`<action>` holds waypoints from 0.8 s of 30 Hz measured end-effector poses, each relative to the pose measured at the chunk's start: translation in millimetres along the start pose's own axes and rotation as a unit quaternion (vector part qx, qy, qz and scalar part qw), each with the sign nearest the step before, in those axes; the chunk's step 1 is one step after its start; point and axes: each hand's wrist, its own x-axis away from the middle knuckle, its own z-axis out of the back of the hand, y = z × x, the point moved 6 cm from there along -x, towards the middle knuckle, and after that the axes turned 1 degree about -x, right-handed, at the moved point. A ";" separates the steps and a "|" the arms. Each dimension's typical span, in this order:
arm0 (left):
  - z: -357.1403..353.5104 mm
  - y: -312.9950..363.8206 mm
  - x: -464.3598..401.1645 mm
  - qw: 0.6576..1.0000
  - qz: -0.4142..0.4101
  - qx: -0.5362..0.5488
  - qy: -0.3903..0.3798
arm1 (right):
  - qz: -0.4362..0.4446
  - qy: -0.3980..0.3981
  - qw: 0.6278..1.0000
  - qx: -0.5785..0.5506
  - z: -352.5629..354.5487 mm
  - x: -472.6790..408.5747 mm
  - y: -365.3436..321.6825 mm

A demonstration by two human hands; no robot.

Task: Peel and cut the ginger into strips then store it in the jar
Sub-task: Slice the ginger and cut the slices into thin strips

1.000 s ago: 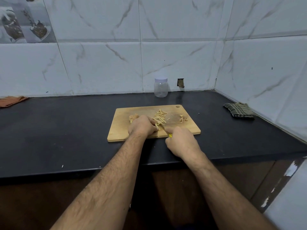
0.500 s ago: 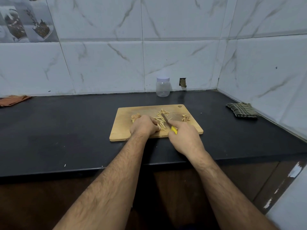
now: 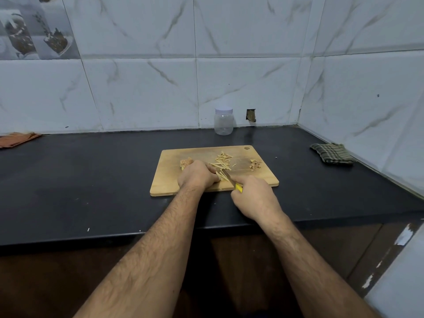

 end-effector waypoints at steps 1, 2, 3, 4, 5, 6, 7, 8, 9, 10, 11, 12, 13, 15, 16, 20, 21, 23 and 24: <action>0.1 0.3 -0.1 1.000 0.000 0.001 0.000 | 0.005 -0.001 1.000 -0.001 0.1 0.9 -1.1; 0.2 0.5 -0.3 1.000 0.000 0.002 0.000 | 0.009 -0.004 1.000 -0.002 -0.6 1.7 -2.0; 0.3 0.7 -0.3 1.000 0.001 0.002 -0.001 | 0.012 -0.010 1.000 -0.001 -1.9 1.8 -3.0; 0.2 1.2 -0.1 1.000 0.002 0.001 -0.002 | 0.014 -0.016 1.000 0.001 -3.3 1.7 -3.5; 0.1 1.4 0.1 1.000 0.002 0.000 -0.002 | 0.014 -0.020 1.000 0.005 -4.6 1.1 -3.7; 0.2 1.5 0.5 1.000 0.002 -0.002 -0.003 | 0.011 -0.021 1.000 0.008 -5.0 0.4 -3.7; 0.5 1.5 0.6 1.000 0.001 -0.004 -0.002 | 0.007 -0.019 1.000 0.010 -4.9 -0.8 -3.2; 0.7 1.4 0.8 1.000 0.000 -0.005 -0.003 | 0.001 -0.016 1.000 0.013 -4.4 -2.0 -2.0; 0.9 1.3 1.1 1.000 -0.001 -0.006 -0.002 | -0.006 -0.013 1.000 0.016 -3.3 -3.2 -0.7; 1.2 1.4 1.6 1.000 -0.002 -0.008 -0.001 | -0.012 -0.010 1.000 0.018 -1.9 -4.1 0.2; 1.6 1.3 2.1 1.000 -0.002 -0.010 -0.001 | -0.013 -0.008 1.000 0.019 -1.0 -4.9 0.5; 1.8 1.5 2.5 1.000 -0.002 -0.011 -0.001 | -0.011 -0.008 1.000 0.016 -0.9 -5.1 0.3; 1.7 1.6 2.5 1.000 -0.003 -0.011 -0.002 | -0.006 -0.010 1.000 0.010 -1.6 -4.8 -0.6; 1.3 2.0 2.1 1.000 -0.003 -0.009 -0.004 | 0.003 -0.018 1.000 0.005 -3.6 -3.2 -3.0; 1.3 2.3 2.2 1.000 -0.005 -0.010 -0.004 | 0.005 -0.022 1.000 0.007 -5.0 -3.0 -3.8; 1.5 3.2 2.7 1.000 -0.011 -0.014 -0.004 | 0.001 -0.025 1.000 0.019 -6.9 -7.2 -3.8; 1.3 3.0 2.7 1.000 -0.011 -0.014 -0.005 | -0.002 -0.025 1.000 0.019 -6.7 -8.1 -3.4; 0.8 2.2 1.5 1.000 -0.009 -0.011 -0.004 | -0.004 -0.028 0.999 0.021 -7.3 -9.3 -3.1; 0.6 2.1 1.2 1.000 -0.008 -0.009 -0.004 | -0.004 -0.029 0.999 0.023 -7.5 -9.6 -2.9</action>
